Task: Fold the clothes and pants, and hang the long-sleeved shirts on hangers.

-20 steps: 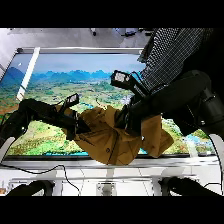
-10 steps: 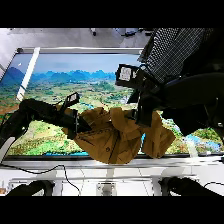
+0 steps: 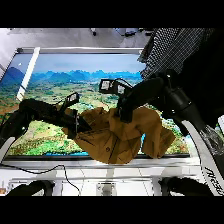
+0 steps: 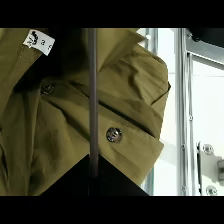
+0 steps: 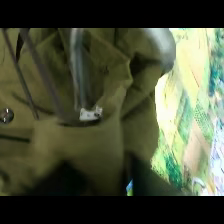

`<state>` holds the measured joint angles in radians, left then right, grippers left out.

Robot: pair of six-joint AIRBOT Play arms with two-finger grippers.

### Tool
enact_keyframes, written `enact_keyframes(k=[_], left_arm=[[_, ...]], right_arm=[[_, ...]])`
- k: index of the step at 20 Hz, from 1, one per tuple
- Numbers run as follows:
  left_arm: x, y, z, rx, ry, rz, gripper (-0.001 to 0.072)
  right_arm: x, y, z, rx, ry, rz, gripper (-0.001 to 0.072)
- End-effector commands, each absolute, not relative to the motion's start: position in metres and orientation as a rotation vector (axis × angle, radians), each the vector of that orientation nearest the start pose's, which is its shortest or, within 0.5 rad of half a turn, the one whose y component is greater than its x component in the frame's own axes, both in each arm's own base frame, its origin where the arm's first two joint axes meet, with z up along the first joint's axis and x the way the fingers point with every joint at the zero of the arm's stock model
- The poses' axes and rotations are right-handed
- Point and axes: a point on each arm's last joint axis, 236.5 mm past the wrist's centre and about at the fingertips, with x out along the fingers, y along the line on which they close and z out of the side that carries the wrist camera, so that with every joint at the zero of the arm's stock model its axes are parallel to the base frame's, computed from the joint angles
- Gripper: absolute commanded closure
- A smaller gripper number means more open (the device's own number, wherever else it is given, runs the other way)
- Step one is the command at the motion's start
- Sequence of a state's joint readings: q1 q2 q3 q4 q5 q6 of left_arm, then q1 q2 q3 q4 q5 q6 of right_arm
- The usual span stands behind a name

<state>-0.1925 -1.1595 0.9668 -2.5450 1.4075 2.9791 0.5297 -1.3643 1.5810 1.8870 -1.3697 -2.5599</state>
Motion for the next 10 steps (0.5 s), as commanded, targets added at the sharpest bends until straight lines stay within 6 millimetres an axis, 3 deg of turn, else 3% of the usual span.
enact_keyframes(k=[1,4,5,8,10], left_arm=[[0.245,-0.245,0.079,0.309,0.677,-1.556,0.0677],[0.246,-0.245,0.079,0.3,0.685,-1.551,0.0667],[0.246,-0.245,0.08,0.274,0.705,-1.539,0.0619],[0.249,-0.241,0.084,0.177,0.791,-1.469,0.0096],[0.253,-0.233,0.094,0.141,0.797,-1.41,0.0091]], right_arm=[[0.343,0.286,0.121,-0.834,0.73,1.195,0.0675],[0.339,0.277,0.124,-0.835,0.769,1.17,0.0676],[0.338,0.274,0.127,-0.841,0.769,1.162,0.0676],[0.341,0.261,0.138,-0.861,0.763,1.094,0.0677],[0.347,0.247,0.146,-0.893,0.761,1.029,0.0677]])
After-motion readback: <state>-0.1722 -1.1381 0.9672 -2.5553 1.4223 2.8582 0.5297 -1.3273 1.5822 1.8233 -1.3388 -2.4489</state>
